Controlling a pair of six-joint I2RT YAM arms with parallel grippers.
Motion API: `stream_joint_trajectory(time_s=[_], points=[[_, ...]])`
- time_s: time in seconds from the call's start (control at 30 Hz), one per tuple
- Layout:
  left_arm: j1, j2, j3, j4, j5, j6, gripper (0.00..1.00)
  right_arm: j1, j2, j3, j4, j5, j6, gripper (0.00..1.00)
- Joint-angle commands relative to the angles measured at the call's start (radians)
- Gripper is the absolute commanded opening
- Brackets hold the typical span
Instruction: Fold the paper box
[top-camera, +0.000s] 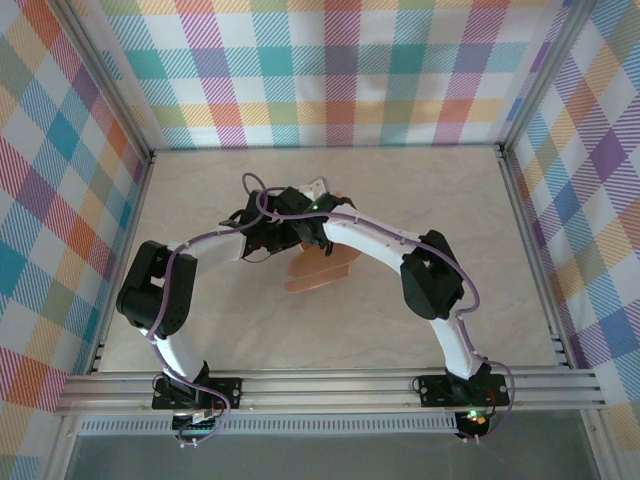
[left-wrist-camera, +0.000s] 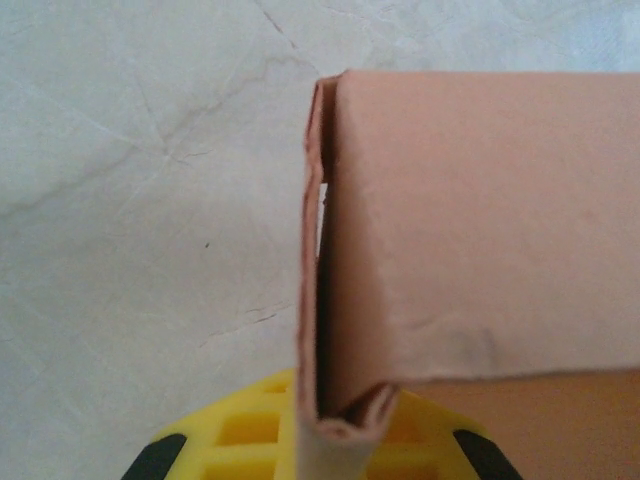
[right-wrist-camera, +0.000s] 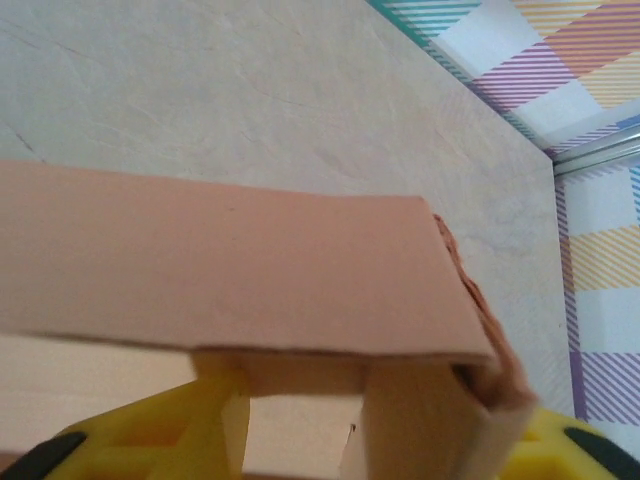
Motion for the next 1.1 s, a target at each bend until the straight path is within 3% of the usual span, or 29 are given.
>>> stream_joint_trajectory(time_s=[0.0,0.13,0.27,0.5,0.83,0.93,1.07], points=[[-0.007,0.005,0.027,0.027,0.025,0.009,0.00,0.013,-0.108,-0.050,0.075,-0.053,-0.015,0.54],[-0.007,0.008,0.023,0.039,0.027,0.006,0.00,0.011,-0.198,-0.142,0.171,-0.130,-0.035,0.73],[-0.007,0.010,0.008,0.071,0.034,-0.010,0.00,0.008,-0.289,-0.220,0.250,-0.193,-0.063,0.84],[-0.007,0.027,0.039,0.017,0.017,0.039,0.00,-0.057,-0.429,-0.320,0.324,-0.378,0.005,0.87],[0.002,0.055,0.307,-0.490,-0.175,0.465,0.00,-0.283,-0.620,-0.563,0.451,-0.790,0.208,0.85],[0.003,0.118,0.446,-0.709,-0.213,0.570,0.00,-0.314,-0.636,-0.593,0.444,-0.813,0.219,0.85],[0.005,0.150,0.517,-0.852,-0.250,0.642,0.00,-0.328,-0.633,-0.601,0.426,-0.814,0.214,0.85]])
